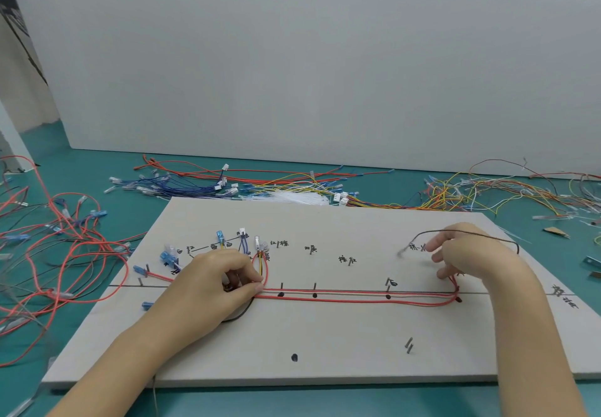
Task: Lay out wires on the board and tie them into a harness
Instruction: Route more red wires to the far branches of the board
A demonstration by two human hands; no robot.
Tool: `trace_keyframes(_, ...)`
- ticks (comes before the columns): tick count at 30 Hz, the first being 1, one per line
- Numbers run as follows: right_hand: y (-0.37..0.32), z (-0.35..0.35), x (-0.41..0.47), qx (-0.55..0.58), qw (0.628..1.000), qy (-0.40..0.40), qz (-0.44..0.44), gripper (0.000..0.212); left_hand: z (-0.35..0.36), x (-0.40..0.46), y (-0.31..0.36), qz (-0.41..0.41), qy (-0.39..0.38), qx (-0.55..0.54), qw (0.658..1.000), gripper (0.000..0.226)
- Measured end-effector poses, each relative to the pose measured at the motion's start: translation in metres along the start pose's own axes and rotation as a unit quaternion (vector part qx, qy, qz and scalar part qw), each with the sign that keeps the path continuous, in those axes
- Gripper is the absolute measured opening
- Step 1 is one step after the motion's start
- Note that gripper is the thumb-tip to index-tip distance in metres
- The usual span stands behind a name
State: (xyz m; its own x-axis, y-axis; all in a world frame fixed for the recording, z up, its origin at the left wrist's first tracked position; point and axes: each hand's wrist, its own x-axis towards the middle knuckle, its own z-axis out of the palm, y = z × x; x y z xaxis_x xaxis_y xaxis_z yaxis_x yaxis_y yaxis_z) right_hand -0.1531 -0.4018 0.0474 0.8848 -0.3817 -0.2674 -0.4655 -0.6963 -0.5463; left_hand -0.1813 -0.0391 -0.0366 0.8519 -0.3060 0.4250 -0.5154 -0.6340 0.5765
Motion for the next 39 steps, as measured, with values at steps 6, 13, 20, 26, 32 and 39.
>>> trace_keyframes(6, -0.011, -0.013, 0.006, -0.081, 0.996, -0.037, -0.024, 0.027, 0.0, 0.0, 0.001, -0.003, 0.002, 0.007, 1.0, 0.018)
trace_keyframes(13, -0.019, 0.0, 0.022, -0.126, 0.991, -0.043, -0.036, 0.026, -0.001, 0.0, 0.002, -0.003, -0.001, 0.001, 1.0, 0.016)
trace_keyframes(20, -0.018, 0.012, 0.032, -0.22, 0.973, -0.027, -0.067, 0.021, -0.001, 0.0, 0.004, -0.008, -0.005, -0.003, 1.0, 0.018)
trace_keyframes(26, -0.022, 0.002, 0.035, -0.273, 0.955, -0.068, -0.09, 0.028, -0.001, -0.001, 0.004, -0.005, -0.011, -0.003, 1.0, 0.018)
trace_keyframes(32, -0.023, 0.007, 0.038, -0.291, 0.95, -0.058, -0.099, 0.029, -0.002, 0.0, 0.003, -0.008, -0.008, 0.0, 1.0, 0.017)
trace_keyframes(39, -0.022, 0.029, 0.025, -0.338, 0.931, 0.034, -0.133, 0.031, 0.0, 0.0, 0.002, -0.009, -0.003, 0.009, 1.0, 0.014)
